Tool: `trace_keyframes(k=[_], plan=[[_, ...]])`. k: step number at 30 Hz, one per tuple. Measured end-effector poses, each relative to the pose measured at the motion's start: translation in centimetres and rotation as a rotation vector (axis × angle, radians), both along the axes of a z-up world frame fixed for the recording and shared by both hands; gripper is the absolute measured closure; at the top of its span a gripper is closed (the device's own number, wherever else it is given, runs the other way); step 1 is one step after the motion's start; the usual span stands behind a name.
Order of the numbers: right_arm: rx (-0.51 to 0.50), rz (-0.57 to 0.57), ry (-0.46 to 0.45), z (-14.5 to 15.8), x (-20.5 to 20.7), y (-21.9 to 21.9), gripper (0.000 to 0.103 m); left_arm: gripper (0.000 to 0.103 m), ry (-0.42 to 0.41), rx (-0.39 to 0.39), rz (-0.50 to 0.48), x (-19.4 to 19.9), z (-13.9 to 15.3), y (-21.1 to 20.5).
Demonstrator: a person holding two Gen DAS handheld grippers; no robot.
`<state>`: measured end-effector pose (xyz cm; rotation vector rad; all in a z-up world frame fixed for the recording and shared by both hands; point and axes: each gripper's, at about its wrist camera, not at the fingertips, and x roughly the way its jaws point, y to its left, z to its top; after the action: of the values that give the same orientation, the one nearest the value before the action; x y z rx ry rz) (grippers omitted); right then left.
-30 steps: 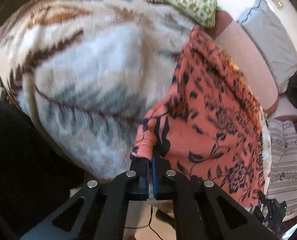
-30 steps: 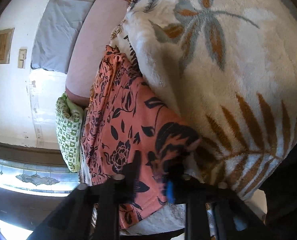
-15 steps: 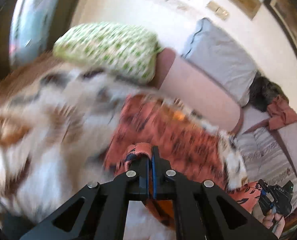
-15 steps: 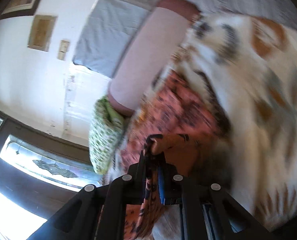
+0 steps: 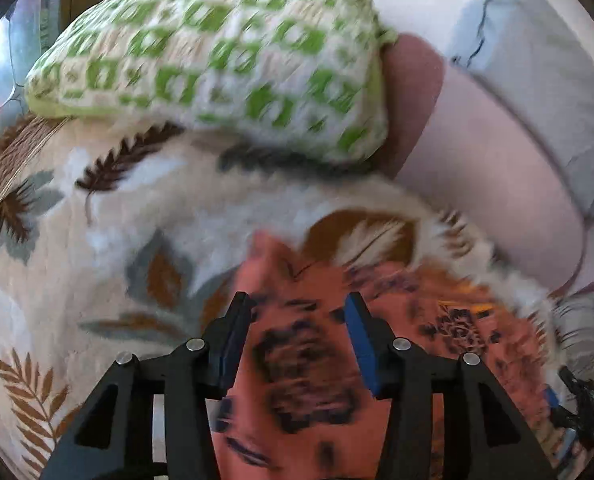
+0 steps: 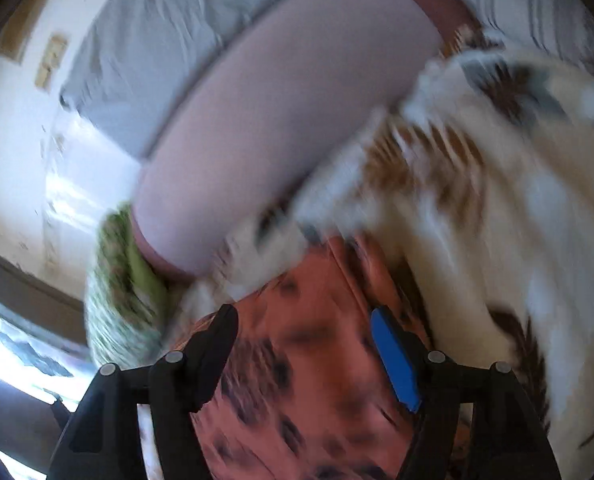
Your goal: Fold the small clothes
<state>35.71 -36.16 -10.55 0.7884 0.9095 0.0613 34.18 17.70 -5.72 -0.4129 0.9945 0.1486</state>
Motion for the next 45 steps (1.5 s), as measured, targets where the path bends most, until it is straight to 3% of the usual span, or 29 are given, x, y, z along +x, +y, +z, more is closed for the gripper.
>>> trace_keyframes(k=[5,6,7,9,12,16,19,22,26,29,31,33,34,35,36,37,41,45], plan=[[-0.07,0.059,0.011,-0.2,-5.4,1.9,0.031,0.053,-0.004,-0.056,0.056,-5.6,-0.7,3.1],[-0.08,0.047,0.004,0.2,-6.6,1.9,0.031,0.049,-0.03,-0.067,0.064,-7.7,-0.1,3.6],[-0.076,0.016,-0.003,0.7,-8.8,1.8,0.031,0.04,-0.046,-0.075,0.072,-9.4,0.4,3.7],[-0.023,-0.033,-0.003,0.8,-11.4,1.2,0.03,0.033,-0.075,-0.106,0.091,-12.8,0.6,3.6],[0.092,-0.091,0.039,-0.9,-15.2,1.5,0.027,0.032,-0.051,-0.172,0.06,-15.1,-0.8,1.8],[0.223,-0.15,0.098,-4.4,-13.8,2.1,0.027,0.032,0.053,-0.227,0.057,-14.8,-3.9,-0.9],[0.292,-0.271,0.121,-5.9,-12.2,1.4,0.026,0.031,0.053,-0.19,0.112,-14.6,-4.5,-1.7],[0.301,-0.286,0.105,-5.7,-11.0,1.2,0.025,0.031,0.064,-0.206,0.146,-14.6,-4.1,-1.8],[0.332,-0.293,0.103,-6.4,-11.2,0.2,0.027,0.031,0.003,-0.233,0.194,-16.5,-3.0,-1.6],[0.354,-0.313,0.09,-6.9,-11.3,-0.3,0.027,0.031,0.071,-0.246,0.185,-15.9,-4.7,-2.5],[0.344,-0.308,0.091,-6.7,-10.6,-0.1,0.026,0.031,0.051,-0.22,0.175,-15.7,-4.7,-3.2],[0.314,-0.286,0.098,-6.4,-9.7,0.3,0.03,0.031,0.046,-0.207,0.19,-14.5,-5.0,-2.9],[0.296,-0.28,0.107,-6.3,-9.4,0.3,0.036,0.031,0.053,-0.211,0.205,-13.8,-5.3,-2.6],[0.282,-0.276,0.114,-6.3,-9.2,0.4,0.048,0.034,0.062,-0.209,0.215,-13.5,-5.5,-2.2],[0.272,-0.268,0.122,-6.3,-9.0,0.5,0.057,0.064,0.077,-0.182,0.217,-13.0,-5.3,-2.1],[0.26,-0.257,0.137,-6.4,-8.7,0.5,0.07,0.086,0.081,-0.183,0.179,-12.4,-5.1,-2.2],[0.201,-0.216,0.149,-6.4,-8.2,0.7,0.078,0.087,0.099,-0.192,0.16,-11.9,-4.8,-2.2],[0.185,-0.19,0.105,-4.5,-8.3,0.8,0.083,0.087,0.036,-0.178,0.139,-12.9,-2.8,-2.4]])
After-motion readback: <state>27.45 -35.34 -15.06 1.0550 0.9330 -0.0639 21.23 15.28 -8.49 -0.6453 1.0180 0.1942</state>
